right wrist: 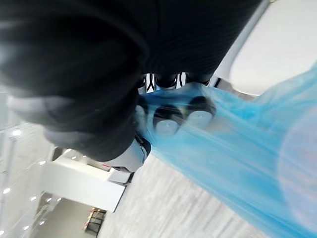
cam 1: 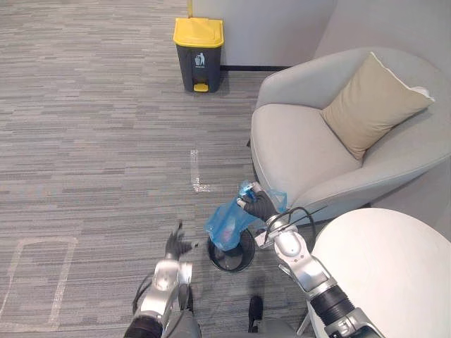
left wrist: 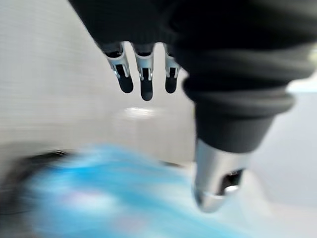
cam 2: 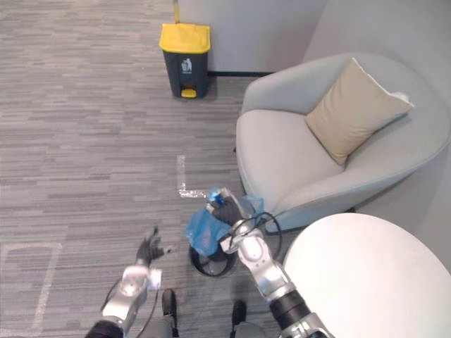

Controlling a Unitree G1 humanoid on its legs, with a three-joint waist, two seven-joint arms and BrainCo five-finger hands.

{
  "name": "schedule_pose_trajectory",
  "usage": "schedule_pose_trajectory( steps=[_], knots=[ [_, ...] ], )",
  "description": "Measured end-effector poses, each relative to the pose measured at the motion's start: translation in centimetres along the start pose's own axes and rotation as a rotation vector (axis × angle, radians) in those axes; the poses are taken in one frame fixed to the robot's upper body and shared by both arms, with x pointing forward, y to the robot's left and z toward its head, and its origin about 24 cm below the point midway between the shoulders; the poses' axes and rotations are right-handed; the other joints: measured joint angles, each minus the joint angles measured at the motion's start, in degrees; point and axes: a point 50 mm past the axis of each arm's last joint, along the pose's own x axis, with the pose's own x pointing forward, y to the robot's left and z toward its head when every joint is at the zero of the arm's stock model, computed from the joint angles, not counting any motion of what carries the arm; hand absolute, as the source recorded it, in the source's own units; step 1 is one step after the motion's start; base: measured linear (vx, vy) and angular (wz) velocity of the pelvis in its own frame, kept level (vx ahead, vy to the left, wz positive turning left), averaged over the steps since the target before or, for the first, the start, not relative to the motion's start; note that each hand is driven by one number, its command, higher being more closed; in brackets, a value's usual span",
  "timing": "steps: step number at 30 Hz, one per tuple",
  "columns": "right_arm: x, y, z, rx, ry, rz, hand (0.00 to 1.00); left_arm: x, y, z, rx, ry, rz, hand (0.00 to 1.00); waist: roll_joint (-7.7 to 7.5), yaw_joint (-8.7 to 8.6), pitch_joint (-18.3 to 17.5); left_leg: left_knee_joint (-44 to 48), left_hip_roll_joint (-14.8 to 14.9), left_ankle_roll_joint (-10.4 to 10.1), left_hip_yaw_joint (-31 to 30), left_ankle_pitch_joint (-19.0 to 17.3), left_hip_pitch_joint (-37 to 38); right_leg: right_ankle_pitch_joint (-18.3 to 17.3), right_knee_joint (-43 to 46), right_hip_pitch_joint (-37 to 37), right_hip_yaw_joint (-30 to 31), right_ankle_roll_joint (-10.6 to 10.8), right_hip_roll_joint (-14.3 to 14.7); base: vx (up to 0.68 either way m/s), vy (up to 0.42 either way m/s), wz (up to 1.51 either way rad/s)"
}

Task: Gather rubbish on tea table into small bin, then transfer packed bag to large trash can.

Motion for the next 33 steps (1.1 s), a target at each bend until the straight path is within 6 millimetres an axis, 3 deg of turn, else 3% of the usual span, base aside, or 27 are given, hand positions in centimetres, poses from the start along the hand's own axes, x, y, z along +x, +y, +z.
schedule_pose_trajectory(
  steps=[2,3,4,5,8,11,16,21,23,28,33],
  knots=[
    [-0.2,-0.3,0.2,0.007,-0.011,0.014,1.0,-0.9,-0.4,0.0,0.093,-0.05,-0.045,0.0,0.23,-0.2,-0.9,0.0,-0.1,0.1,0.0,0.1,0.5,0.2,-0.3,0.1,0.7,0.0,0.0,0.06,0.012,-0.12],
    [-0.3,-0.4,0.5,0.033,-0.022,0.044,1.0,-1.2,-1.1,-1.3,-0.085,0.067,-0.105,0.0,0.55,-0.35,-1.4,0.0,-0.1,0.0,0.1,-0.2,0.9,0.4,-1.0,0.5,1.0,0.1,0.0,0.04,0.003,-0.1],
    [-0.3,-0.6,0.6,0.028,-0.025,0.053,1.0,-1.5,-1.7,-1.8,-0.081,0.101,-0.137,0.0,0.67,-0.35,-1.5,0.0,-0.1,0.0,0.1,-0.2,1.3,0.4,-1.3,0.9,1.0,0.1,0.0,0.04,-0.002,-0.06],
    [-0.2,-0.7,0.8,0.032,-0.037,0.06,1.0,-1.8,-2.6,-1.7,0.075,0.072,-0.175,0.0,0.71,-0.26,-1.6,0.0,0.0,-0.1,0.2,-0.3,1.5,0.4,-1.5,1.1,1.1,0.0,0.2,0.03,-0.012,-0.06],
    [0.0,-0.4,1.6,0.092,-0.076,0.101,1.0,-1.7,-6.0,0.2,0.312,-0.09,-0.316,0.0,0.72,-0.83,-2.0,0.0,0.4,-0.1,0.4,-0.3,2.3,0.7,-1.8,1.9,1.7,-0.2,0.6,0.02,-0.018,-0.11],
    [0.0,-0.7,3.0,0.123,-0.14,0.132,1.0,-1.4,-7.7,2.6,0.381,-0.233,-0.374,0.0,0.75,-1.41,-2.7,0.0,0.5,-0.1,0.6,-0.3,2.8,1.1,-1.8,1.9,2.9,-0.3,0.7,0.02,-0.007,-0.22],
    [-0.2,-1.4,4.1,0.124,-0.192,0.179,1.0,-1.4,-6.8,3.9,0.428,-0.302,-0.378,0.0,1.05,-2.15,-3.3,-0.4,0.5,-0.1,1.0,-0.3,3.9,1.4,-1.7,2.0,4.2,-0.2,0.8,-0.03,0.0,-0.17],
    [-0.1,-2.3,4.0,0.102,-0.183,0.221,1.0,-0.3,-1.8,4.5,0.574,-0.307,-0.294,0.0,0.77,-2.28,-4.2,-0.4,0.7,-0.2,1.6,-0.3,4.0,1.9,-2.2,1.8,5.1,0.1,1.0,-0.06,0.0,-0.09],
    [-0.1,-2.3,4.0,0.127,-0.178,0.225,1.0,0.0,-0.7,4.9,0.589,-0.31,-0.251,0.0,0.9,-2.31,-4.9,-0.4,0.4,-0.2,1.6,-0.3,4.0,2.0,-2.3,1.8,5.2,0.3,0.8,-0.02,0.002,-0.02],
    [-0.1,-2.3,3.8,0.133,-0.171,0.226,1.0,-0.1,-1.0,5.0,0.589,-0.324,-0.256,0.0,0.44,-2.29,-5.9,-0.4,0.4,-0.1,1.7,-0.3,3.8,2.2,-2.8,1.8,5.6,0.0,0.7,0.0,-0.001,-0.01],
    [0.0,-2.4,2.2,0.138,-0.102,0.21,1.0,0.1,-1.3,3.7,0.585,-0.275,-0.254,0.0,0.13,-2.3,-6.2,-0.4,0.4,-0.1,1.8,-0.2,3.9,2.5,-2.8,1.8,5.8,0.4,0.6,0.0,-0.001,-0.01]
  ],
)
